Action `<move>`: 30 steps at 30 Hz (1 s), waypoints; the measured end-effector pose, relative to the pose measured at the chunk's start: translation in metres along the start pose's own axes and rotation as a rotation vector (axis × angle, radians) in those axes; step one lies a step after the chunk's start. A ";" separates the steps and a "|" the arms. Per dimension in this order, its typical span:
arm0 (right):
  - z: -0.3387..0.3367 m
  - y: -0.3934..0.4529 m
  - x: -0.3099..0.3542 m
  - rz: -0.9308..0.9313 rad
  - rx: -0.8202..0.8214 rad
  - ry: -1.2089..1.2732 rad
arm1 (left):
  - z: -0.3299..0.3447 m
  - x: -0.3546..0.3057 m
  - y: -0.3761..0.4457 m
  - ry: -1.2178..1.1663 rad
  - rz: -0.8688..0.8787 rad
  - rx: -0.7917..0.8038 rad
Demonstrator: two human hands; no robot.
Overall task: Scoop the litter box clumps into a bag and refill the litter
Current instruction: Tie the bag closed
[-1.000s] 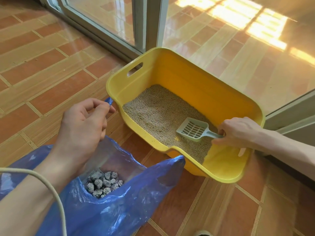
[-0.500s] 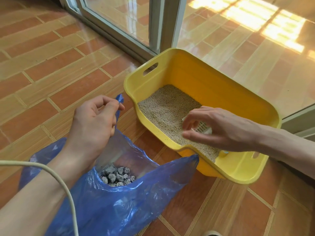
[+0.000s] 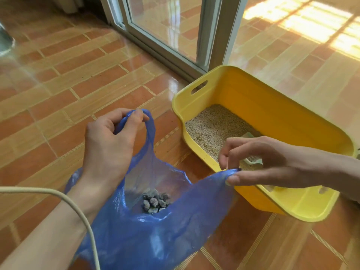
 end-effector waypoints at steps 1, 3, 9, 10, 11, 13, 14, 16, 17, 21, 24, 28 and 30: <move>-0.001 0.002 0.009 -0.028 -0.035 0.084 | -0.007 -0.003 0.001 0.008 0.021 -0.026; 0.000 0.008 0.027 -0.083 -0.109 0.282 | -0.020 -0.008 0.001 0.013 0.049 -0.075; 0.036 0.051 0.089 -0.230 -0.029 1.108 | -0.056 -0.023 -0.001 -0.141 0.047 -0.070; 0.045 0.058 0.101 -0.235 0.021 1.237 | -0.062 -0.025 -0.002 -0.171 0.047 -0.074; 0.053 0.065 0.110 -0.212 0.050 1.331 | -0.069 -0.027 -0.003 -0.177 0.050 -0.086; 0.065 0.074 0.126 -0.150 0.073 1.410 | -0.084 -0.032 -0.005 -0.170 0.057 -0.133; 0.067 0.077 0.134 -0.140 0.071 1.412 | -0.093 -0.034 -0.006 -0.173 0.051 -0.163; 0.066 0.079 0.149 -0.155 0.057 1.369 | -0.109 -0.041 -0.007 -0.193 0.032 -0.215; 0.064 0.080 0.156 -0.166 0.060 1.348 | -0.116 -0.047 -0.007 -0.200 0.035 -0.238; 0.047 0.080 0.182 -0.256 0.098 1.308 | -0.138 -0.068 -0.011 -0.237 0.077 -0.289; 0.021 0.081 0.196 -0.304 -0.015 1.188 | -0.139 -0.087 -0.019 -0.320 0.116 -0.245; -0.014 0.083 0.206 -0.296 -0.284 0.987 | -0.129 -0.117 -0.026 -0.519 0.152 -0.057; -0.023 0.083 0.215 -0.321 -0.376 0.880 | -0.123 -0.128 -0.027 -0.505 0.169 0.000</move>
Point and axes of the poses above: each hand's wrist, its own y-axis towards the middle knuckle, its own z-axis out of the palm, x = y × z, the point moved 10 cm from there along y, towards the middle knuckle, and after that the axes turned 2 degrees about -x, right-handed, at the moved point
